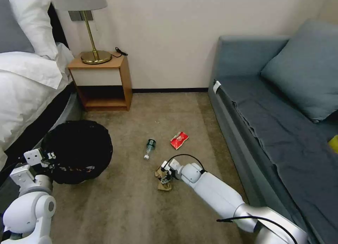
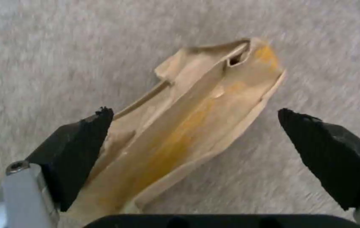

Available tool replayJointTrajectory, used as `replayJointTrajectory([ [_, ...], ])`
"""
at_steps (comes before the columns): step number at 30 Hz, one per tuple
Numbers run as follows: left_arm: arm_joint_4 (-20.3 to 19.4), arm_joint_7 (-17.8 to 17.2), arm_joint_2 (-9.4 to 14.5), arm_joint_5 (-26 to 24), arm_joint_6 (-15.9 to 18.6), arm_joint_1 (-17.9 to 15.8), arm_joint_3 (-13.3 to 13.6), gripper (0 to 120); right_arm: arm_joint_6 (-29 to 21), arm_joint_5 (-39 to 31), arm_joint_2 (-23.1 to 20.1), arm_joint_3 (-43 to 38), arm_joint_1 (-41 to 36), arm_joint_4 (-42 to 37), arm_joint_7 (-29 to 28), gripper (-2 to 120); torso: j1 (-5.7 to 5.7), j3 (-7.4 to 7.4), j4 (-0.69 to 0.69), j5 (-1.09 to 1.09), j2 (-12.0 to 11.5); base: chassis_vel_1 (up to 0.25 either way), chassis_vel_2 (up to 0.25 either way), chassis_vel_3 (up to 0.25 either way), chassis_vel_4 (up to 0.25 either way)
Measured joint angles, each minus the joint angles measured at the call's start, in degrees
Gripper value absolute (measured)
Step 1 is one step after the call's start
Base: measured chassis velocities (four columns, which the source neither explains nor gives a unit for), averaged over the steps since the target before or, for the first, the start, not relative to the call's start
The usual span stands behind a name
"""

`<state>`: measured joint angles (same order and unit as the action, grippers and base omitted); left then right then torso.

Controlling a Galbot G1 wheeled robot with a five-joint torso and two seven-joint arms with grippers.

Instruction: Pick up the trash bin, then pick up the garbage on the floor and place it into the trash bin.

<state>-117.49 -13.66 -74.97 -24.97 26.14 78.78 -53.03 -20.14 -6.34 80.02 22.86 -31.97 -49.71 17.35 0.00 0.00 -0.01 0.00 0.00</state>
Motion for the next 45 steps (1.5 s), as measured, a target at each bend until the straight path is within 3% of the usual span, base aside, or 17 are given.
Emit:
replayJointTrajectory([
  [12, -0.83, -0.12, 0.09, -1.02, 0.19, 0.83, -0.08, 4, 0.04, 2.56, 0.90, -2.28, -1.66, 2.27, 1.08, 96, 0.00, 0.00, 0.01, 0.00, 0.00, 0.000, 0.000, 0.000, 0.000],
  [15, -1.00, -0.12, 0.07, -1.07, 0.17, 1.23, -0.09, 4, 0.03, 3.33, 1.04, -3.01, -1.95, 2.81, 1.82, 86, 0.00, 0.00, 0.01, 0.00, 0.00, 0.000, 0.000, 0.000, 0.000],
  [16, -1.08, -0.07, 0.06, -1.17, 0.12, 1.56, -0.21, 4, -0.04, 3.73, 1.03, -3.37, -2.08, 3.07, 2.29, 78, 0.00, 0.00, 0.01, 0.00, 0.00, 0.000, 0.000, 0.000, 0.000],
  [22, -1.21, -0.03, 0.07, -1.42, -0.15, 1.97, -0.64, 4, -0.19, 4.27, 0.86, -3.82, -2.21, 3.33, 3.21, 64, 0.00, -0.01, 0.01, 0.00, 0.00, 0.000, 0.000, 0.000, 0.000],
  [23, -1.34, 0.01, 0.15, -1.62, -0.22, 2.10, -0.84, 4, -0.28, 4.59, 0.89, -4.17, -2.27, 3.53, 3.80, 55, 0.00, 0.00, 0.01, 0.00, 0.00, 0.000, 0.000, 0.000, 0.000],
  [26, -1.50, 0.07, 0.18, -1.79, -0.27, 2.27, -0.93, 4, -0.46, 4.72, 1.00, -4.53, -2.44, 3.62, 4.23, 41, 0.00, 0.00, 0.01, 0.01, 0.00, 0.000, 0.000, 0.000, 0.000],
  [30, -1.51, 0.12, 0.18, -1.82, -0.34, 2.37, -0.95, 4, -0.57, 4.75, 1.01, -4.65, -2.58, 3.50, 4.34, 31, 0.00, 0.00, 0.01, 0.00, 0.00, 0.000, 0.000, 0.000, 0.000],
  [34, -1.52, 0.18, -0.02, -1.83, -0.65, 2.56, -0.95, 4, -0.61, 5.13, 1.00, -5.17, -2.82, 3.40, 4.34, 11, 0.00, 0.00, 0.00, -0.01, 0.00, 0.000, 0.000, 0.000, 0.000],
  [39, -1.54, 0.22, -0.21, -1.84, -0.74, 2.61, -0.87, 4, -0.62, 5.27, 0.92, -5.45, -3.00, 3.24, 4.33, 0, 0.00, 0.00, 0.00, -0.01, 0.00, 0.000, 0.000, 0.000, 0.000],
  [45, -1.46, 0.38, -0.23, -1.90, -1.01, 2.72, -0.87, 4, -0.69, 5.13, 0.27, -5.38, -2.85, 1.78, 4.28, 0, 0.00, 0.00, 0.00, -0.01, 0.00, 0.000, 0.000, 0.000, 0.000],
])
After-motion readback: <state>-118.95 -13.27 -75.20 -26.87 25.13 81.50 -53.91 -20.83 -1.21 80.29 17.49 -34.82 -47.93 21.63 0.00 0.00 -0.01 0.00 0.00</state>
